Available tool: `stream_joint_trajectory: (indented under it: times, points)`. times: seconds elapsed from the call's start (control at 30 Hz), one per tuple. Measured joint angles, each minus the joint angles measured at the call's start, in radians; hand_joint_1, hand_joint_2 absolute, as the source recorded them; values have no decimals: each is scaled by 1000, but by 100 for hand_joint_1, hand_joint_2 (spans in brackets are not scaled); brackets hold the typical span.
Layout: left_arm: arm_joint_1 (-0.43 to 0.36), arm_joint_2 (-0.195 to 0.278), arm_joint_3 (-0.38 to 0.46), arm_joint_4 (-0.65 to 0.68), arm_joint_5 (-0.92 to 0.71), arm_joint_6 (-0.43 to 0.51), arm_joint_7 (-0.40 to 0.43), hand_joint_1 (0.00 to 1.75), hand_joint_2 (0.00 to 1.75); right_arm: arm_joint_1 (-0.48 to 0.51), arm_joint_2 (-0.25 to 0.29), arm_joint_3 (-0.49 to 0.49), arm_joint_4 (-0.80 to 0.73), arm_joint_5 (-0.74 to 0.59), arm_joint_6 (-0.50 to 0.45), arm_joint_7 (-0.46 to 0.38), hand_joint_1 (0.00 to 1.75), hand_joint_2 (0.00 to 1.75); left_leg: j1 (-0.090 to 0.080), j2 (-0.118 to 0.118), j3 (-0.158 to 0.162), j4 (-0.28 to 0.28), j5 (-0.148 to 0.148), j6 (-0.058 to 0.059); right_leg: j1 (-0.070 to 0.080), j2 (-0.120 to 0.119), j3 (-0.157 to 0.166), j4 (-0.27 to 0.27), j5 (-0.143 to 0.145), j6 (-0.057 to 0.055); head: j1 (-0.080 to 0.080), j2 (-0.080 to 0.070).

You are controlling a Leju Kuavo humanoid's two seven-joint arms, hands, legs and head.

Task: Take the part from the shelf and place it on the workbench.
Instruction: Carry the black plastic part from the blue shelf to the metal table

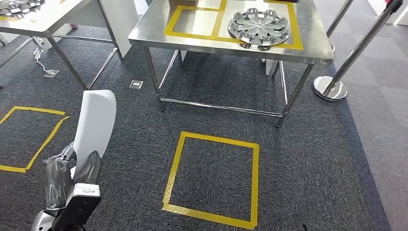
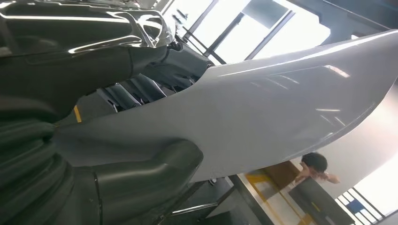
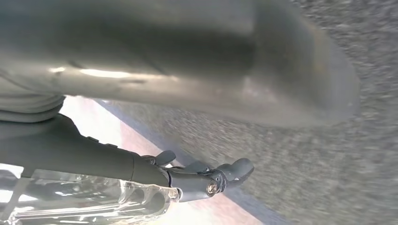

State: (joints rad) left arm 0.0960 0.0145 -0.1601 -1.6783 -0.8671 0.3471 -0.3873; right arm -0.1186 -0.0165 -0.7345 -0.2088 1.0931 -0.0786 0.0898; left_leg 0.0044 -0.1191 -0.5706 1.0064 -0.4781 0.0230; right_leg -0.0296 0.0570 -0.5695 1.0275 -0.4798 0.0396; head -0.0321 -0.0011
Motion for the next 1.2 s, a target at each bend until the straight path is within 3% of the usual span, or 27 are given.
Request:
stream_joint_trajectory:
  times: [0.03,0.1,0.17,0.23,0.3,0.33,0.37,0.43,0.5,0.6,0.67,0.73,0.8,0.83,0.87,0.9,0.97,1.0,1.1,1.2]
  points:
    - [1,0,0,0,0,0,0,175,175,-1,0,0,0,1,-1,0,0,0,1,-8,-3,0,0,-6,2,5,4,-9,-2,-3,0,0]
    - [6,1,0,-1,0,0,2,175,175,-4,2,2,0,7,-16,0,0,0,3,-14,-7,-2,1,-18,4,-10,7,-11,1,-14,0,0]
    - [11,3,0,-6,0,0,5,175,175,-6,3,5,-2,17,-55,0,0,0,1,33,-24,27,-19,-27,1,-23,10,-14,3,-28,-5,0]
    - [14,4,0,-10,0,0,8,175,175,-3,4,6,-4,23,-97,4,0,0,-1,95,-78,136,-76,-33,1,-38,11,-16,2,-37,-11,0]
    - [21,4,-1,-11,0,2,11,175,175,3,4,6,-4,27,-125,9,0,0,3,111,-147,269,-127,-37,3,-54,10,-16,1,-40,-13,0]
    - [24,5,-1,-11,-2,4,13,175,175,5,5,6,-4,28,-134,11,0,0,4,112,-162,296,-129,-38,3,-61,10,-16,0,-39,-13,0]
    - [27,6,0,-11,-9,7,15,175,175,6,7,6,-4,29,-140,13,0,0,5,113,-155,280,-110,-38,3,-66,11,-16,0,-38,-13,0]
    - [28,8,-1,-11,-45,13,24,175,175,6,12,6,-4,35,-145,17,0,0,5,118,-83,144,-43,-34,2,-73,15,-16,-3,-34,-13,0]
    - [27,10,-3,-11,-91,8,36,175,175,6,17,7,-4,42,-145,22,0,0,0,126,-17,23,-16,-26,5,-77,18,-17,-12,-23,-12,0]
    - [27,13,-14,-12,-143,-8,52,175,175,8,23,8,-4,53,-145,32,0,0,-4,121,3,-10,-27,-6,5,-79,31,-14,-8,0,-11,0]
    - [26,14,-23,-13,-170,-7,64,175,175,8,27,12,-4,62,-143,38,0,0,-1,118,23,-14,-25,8,3,-76,28,12,-18,9,-9,0]
    - [26,13,-29,-14,-188,-4,79,175,175,6,28,17,-4,71,-141,42,0,0,1,117,40,-15,-25,16,2,-71,-19,102,-68,14,-5,0]
    - [28,12,-33,-17,-198,-5,92,175,175,7,29,21,-4,77,-140,45,0,0,0,113,43,-14,-28,19,3,-66,-99,229,-121,18,-3,0]
    - [29,12,-34,-18,-200,-7,96,175,175,8,30,22,-4,79,-139,46,0,0,-1,110,45,-14,-31,19,4,-65,-128,264,-129,18,-2,0]
    - [29,12,-36,-19,-201,-9,99,175,175,8,31,22,-4,81,-139,46,0,0,-1,106,48,-14,-35,18,4,-64,-137,259,-114,16,-2,0]
    - [30,11,-38,-20,-200,-11,101,175,175,8,31,23,-4,81,-140,45,0,0,-1,102,54,-14,-40,17,4,-64,-126,212,-77,12,-2,0]
    - [30,11,-43,-23,-198,-12,102,175,175,8,31,23,-4,81,-141,41,0,0,-2,96,67,-14,-51,11,5,-62,-75,69,8,4,-1,0]
    - [30,10,-44,-24,-198,-12,102,175,175,7,31,24,-4,81,-142,39,0,0,-2,94,70,-14,-56,6,8,-61,-57,19,28,0,-1,0]
    - [33,10,-45,-26,-199,-11,103,175,175,9,33,24,-4,81,-149,35,0,0,-3,91,68,-11,-66,-6,14,-58,-45,-7,39,-11,-2,0]
    - [42,12,-46,-30,-199,-5,103,175,175,10,36,23,-4,81,-160,29,0,0,-3,94,75,-18,-69,1,14,-55,-40,-8,44,-13,-3,0]
